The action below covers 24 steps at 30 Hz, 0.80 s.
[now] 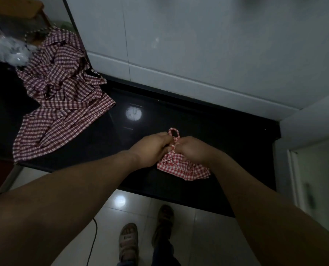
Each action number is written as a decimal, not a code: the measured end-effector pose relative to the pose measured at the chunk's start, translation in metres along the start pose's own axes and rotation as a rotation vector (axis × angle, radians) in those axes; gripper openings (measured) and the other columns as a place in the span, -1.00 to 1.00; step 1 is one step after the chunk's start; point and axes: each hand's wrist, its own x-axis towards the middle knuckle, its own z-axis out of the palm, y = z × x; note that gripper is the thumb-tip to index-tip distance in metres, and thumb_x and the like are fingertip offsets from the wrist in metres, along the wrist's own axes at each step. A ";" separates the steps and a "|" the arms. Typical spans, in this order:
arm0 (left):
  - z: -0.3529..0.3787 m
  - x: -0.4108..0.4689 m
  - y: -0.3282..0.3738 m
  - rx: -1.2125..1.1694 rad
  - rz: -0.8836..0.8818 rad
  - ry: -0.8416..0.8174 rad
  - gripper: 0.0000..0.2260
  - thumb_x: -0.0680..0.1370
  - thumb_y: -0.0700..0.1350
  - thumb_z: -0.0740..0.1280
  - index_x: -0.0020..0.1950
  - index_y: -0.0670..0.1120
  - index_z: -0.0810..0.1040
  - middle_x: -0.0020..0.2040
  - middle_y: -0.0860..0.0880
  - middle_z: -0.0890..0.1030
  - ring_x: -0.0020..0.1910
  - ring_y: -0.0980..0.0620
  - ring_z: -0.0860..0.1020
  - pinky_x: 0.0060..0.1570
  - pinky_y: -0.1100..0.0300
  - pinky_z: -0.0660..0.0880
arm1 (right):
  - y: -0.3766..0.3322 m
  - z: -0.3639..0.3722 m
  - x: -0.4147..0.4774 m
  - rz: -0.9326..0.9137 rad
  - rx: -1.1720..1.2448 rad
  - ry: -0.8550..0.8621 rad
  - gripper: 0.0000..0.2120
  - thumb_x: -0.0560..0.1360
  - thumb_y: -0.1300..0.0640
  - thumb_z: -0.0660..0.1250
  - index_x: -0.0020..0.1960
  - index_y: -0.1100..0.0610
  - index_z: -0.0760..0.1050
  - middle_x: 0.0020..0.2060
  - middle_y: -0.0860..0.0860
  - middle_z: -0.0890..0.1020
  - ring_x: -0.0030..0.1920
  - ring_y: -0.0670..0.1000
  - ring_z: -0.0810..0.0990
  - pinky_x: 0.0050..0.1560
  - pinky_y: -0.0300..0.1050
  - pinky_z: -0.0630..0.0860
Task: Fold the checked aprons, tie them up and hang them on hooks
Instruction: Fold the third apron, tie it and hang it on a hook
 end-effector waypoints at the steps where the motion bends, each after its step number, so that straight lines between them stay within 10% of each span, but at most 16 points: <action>1: 0.000 0.000 -0.001 0.006 0.013 -0.004 -0.99 0.65 -0.06 0.33 0.04 0.05 0.54 -0.03 0.14 0.46 -0.06 0.13 0.50 -0.10 0.25 0.36 | -0.004 -0.003 -0.001 -0.002 0.017 -0.056 -0.84 0.64 0.11 0.26 0.04 0.10 0.62 -0.08 0.01 0.62 0.00 0.07 0.57 -0.01 -0.09 0.51; 5: 0.001 -0.001 -0.003 0.013 0.014 0.003 -0.97 0.64 -0.09 0.33 0.04 -0.01 0.56 -0.05 0.12 0.48 -0.08 0.10 0.52 -0.12 0.22 0.40 | -0.008 -0.002 -0.003 -0.040 -0.084 -0.065 -0.78 0.60 -0.02 0.36 -0.14 0.08 0.58 -0.17 -0.01 0.61 -0.09 -0.01 0.57 -0.02 -0.07 0.45; 12: 0.008 -0.005 0.000 0.015 -0.075 0.041 -0.91 0.66 -0.04 0.34 0.03 -0.04 0.56 -0.03 0.05 0.50 -0.07 0.01 0.55 -0.08 0.06 0.50 | 0.000 0.032 -0.013 -0.067 -0.029 0.459 -0.92 0.51 0.15 0.39 -0.02 0.09 0.51 -0.17 -0.01 0.61 -0.13 0.01 0.58 -0.02 0.07 0.54; 24: 0.016 -0.015 0.026 0.140 -0.169 0.110 -0.85 0.68 0.06 0.24 0.06 0.00 0.49 0.01 0.02 0.53 -0.13 -0.03 0.57 -0.20 0.09 0.43 | -0.013 0.048 -0.025 0.139 -0.321 0.647 -0.80 0.60 0.12 0.26 0.07 0.20 0.60 -0.01 0.09 0.65 0.03 0.06 0.61 0.04 -0.11 0.47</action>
